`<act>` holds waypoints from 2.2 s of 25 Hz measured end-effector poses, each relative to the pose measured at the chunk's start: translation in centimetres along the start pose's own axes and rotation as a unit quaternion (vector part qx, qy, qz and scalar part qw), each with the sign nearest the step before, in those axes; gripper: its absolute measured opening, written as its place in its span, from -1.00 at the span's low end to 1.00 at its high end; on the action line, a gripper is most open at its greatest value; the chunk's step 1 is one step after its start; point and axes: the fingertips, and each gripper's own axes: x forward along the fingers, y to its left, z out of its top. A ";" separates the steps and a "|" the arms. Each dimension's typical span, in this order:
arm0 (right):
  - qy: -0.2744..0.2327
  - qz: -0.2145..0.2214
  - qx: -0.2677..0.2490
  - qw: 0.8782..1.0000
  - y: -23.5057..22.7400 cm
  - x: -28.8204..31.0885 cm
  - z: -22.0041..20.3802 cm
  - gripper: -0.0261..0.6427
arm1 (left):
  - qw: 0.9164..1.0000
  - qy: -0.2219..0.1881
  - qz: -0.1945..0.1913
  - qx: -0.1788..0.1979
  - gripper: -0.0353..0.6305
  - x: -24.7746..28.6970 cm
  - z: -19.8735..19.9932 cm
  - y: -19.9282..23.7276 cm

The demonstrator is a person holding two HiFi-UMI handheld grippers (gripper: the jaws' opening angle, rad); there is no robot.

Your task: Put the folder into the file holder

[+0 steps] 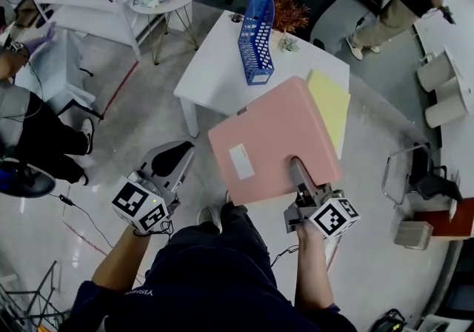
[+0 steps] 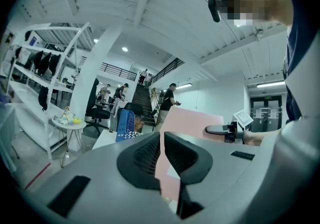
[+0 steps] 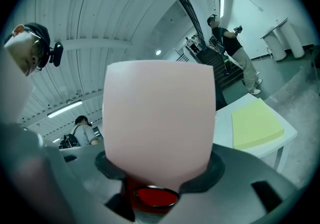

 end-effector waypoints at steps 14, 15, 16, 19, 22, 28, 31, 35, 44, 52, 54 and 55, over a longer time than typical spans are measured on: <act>0.006 0.013 0.001 1.000 -4.2 5.6 3.3 -0.14 | 1.000 0.002 0.011 -0.003 -0.75 6.6 0.8 3.4; 0.008 0.015 0.001 1.000 -4.7 6.2 3.6 -0.14 | 1.000 0.002 0.013 -0.004 -0.75 7.2 0.9 3.7; 0.009 0.017 0.002 1.000 -5.1 6.7 4.0 -0.14 | 1.000 0.003 0.015 -0.004 -0.75 7.9 0.9 4.0; 0.016 0.021 0.002 1.000 -6.5 8.4 4.9 -0.15 | 1.000 0.005 0.020 -0.006 -0.75 9.7 1.1 4.9; 0.022 0.027 0.006 0.999 -7.7 10.1 5.7 -0.14 | 1.000 0.009 0.028 -0.010 -0.74 11.4 1.2 5.8; 0.035 0.037 0.013 0.999 -10.2 12.9 7.2 -0.15 | 0.999 0.013 0.038 -0.013 -0.75 14.8 1.5 7.1; 0.038 0.042 0.016 0.998 -11.5 14.1 8.2 -0.15 | 0.999 0.015 0.043 -0.013 -0.75 16.7 1.7 7.5; 0.044 0.051 0.025 0.997 -13.2 15.4 9.3 -0.15 | 0.999 0.016 0.047 -0.013 -0.75 19.0 2.0 7.7; 0.050 0.070 0.025 0.996 -16.3 18.1 12.2 -0.15 | 0.998 0.018 0.061 -0.008 -0.75 23.6 2.6 8.4; 0.044 0.081 0.024 0.995 -17.7 20.2 14.7 -0.15 | 0.997 0.015 0.074 -0.006 -0.75 25.7 3.4 9.2; 0.042 0.080 0.023 0.996 -17.9 20.6 15.1 -0.15 | 0.997 0.014 0.076 -0.007 -0.75 26.0 3.4 9.4; 0.042 0.080 0.023 0.996 -18.0 20.8 15.3 -0.15 | 0.997 0.014 0.077 -0.008 -0.75 26.1 3.4 9.5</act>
